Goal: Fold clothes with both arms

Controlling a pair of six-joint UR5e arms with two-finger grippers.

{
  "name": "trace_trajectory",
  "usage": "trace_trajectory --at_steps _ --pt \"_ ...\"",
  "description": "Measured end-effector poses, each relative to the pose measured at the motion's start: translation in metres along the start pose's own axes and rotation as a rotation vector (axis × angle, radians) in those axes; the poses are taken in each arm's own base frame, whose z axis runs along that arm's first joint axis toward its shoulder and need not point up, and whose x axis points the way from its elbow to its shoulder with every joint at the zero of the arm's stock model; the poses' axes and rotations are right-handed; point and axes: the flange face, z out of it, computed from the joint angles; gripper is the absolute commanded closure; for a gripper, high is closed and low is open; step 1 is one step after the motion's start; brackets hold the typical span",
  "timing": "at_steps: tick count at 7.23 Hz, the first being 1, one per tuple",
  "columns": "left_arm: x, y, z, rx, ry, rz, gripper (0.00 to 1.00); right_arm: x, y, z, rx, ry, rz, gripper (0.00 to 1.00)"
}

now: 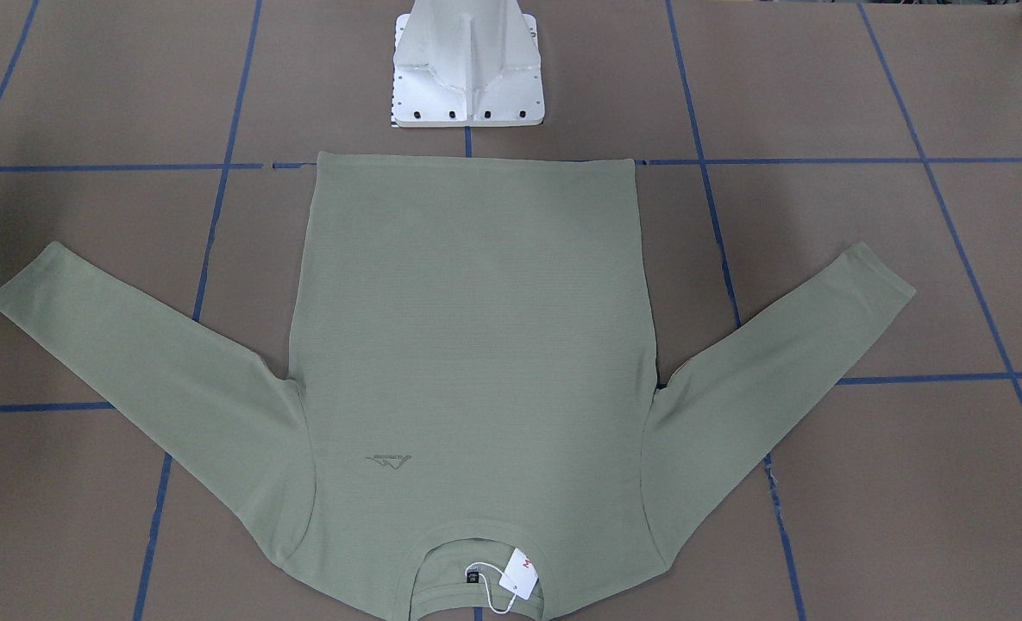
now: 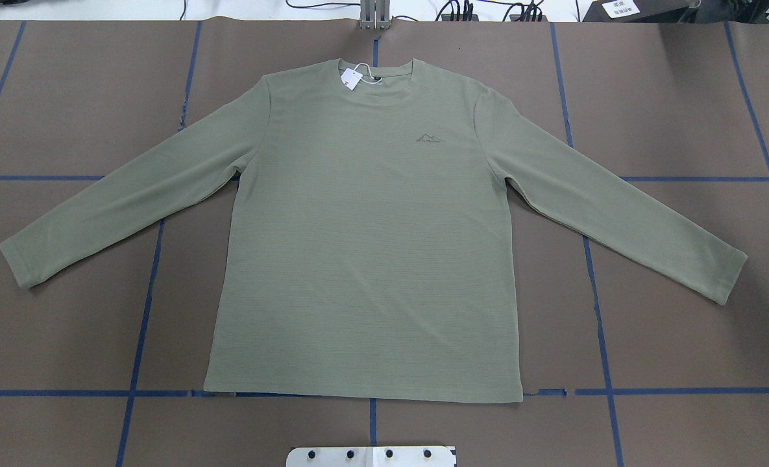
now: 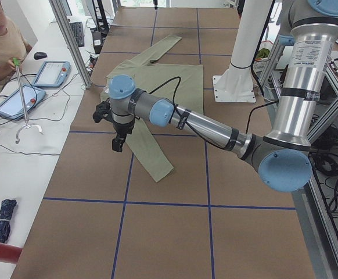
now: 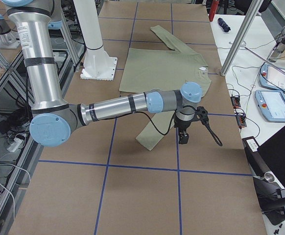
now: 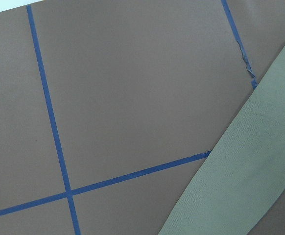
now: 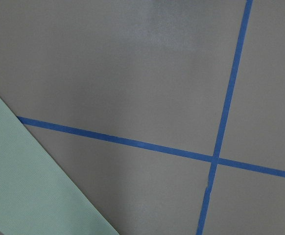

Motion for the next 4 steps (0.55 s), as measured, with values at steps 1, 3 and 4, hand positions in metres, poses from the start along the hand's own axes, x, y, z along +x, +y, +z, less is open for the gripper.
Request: trace_trajectory --at_steps 1,3,4 --pt "0.0012 0.0 -0.0011 0.001 0.002 0.001 0.0 -0.0009 -0.0001 -0.0007 0.002 0.0 0.0 0.0" --pt "0.0018 0.0013 -0.0003 -0.002 0.009 -0.005 0.0 -0.0026 0.0001 -0.0012 0.003 -0.002 0.005 0.0" --pt "0.0008 0.0038 0.0004 -0.004 0.009 -0.008 0.0 -0.0023 0.0011 -0.0003 0.002 -0.003 0.006 0.0"
